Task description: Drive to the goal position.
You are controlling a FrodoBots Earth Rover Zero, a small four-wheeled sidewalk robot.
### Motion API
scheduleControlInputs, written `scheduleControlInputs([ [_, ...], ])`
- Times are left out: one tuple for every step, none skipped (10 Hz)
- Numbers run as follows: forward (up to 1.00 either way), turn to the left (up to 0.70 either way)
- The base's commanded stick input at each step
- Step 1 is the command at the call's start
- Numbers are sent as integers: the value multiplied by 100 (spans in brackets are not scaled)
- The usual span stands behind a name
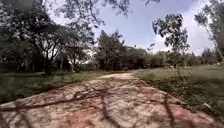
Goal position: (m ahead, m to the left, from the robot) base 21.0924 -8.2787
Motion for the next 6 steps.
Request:
scheduleControlInputs([
  [70,0],
  [70,0],
  [70,0],
  [70,0],
  [70,0],
  [70,0],
])
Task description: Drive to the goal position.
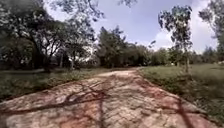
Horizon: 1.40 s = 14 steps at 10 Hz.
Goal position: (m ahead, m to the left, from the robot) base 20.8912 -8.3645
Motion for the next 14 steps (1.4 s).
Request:
scheduleControlInputs([
  [70,0],
  [70,-35],
  [70,-35],
  [70,-16],
  [70,-6],
  [70,0],
  [70,0],
  [70,-8],
  [70,-26],
  [70,-35],
  [70,-35],
  [70,0],
  [70,0],
  [70,0],
])
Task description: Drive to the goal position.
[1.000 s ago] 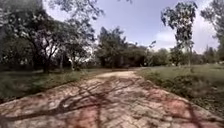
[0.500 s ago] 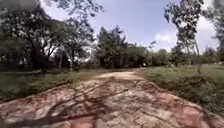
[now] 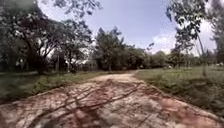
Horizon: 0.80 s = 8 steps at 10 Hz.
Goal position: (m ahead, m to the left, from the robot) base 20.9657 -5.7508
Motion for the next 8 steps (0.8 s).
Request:
scheduleControlInputs([
  [70,0],
  [70,0],
  [70,0],
  [70,0],
  [70,0],
  [70,0],
  [70,0],
  [70,0],
])
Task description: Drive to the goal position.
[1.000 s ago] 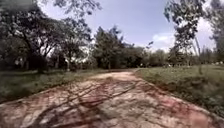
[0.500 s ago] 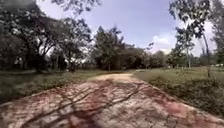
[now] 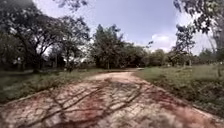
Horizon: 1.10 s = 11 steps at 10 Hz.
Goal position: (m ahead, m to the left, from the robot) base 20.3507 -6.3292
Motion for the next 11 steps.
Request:
scheduleControlInputs([
  [70,0],
  [70,0],
  [70,0],
  [70,0],
  [70,0],
  [70,0],
  [70,0],
  [70,0],
  [70,0],
  [70,0],
  [70,-35],
])
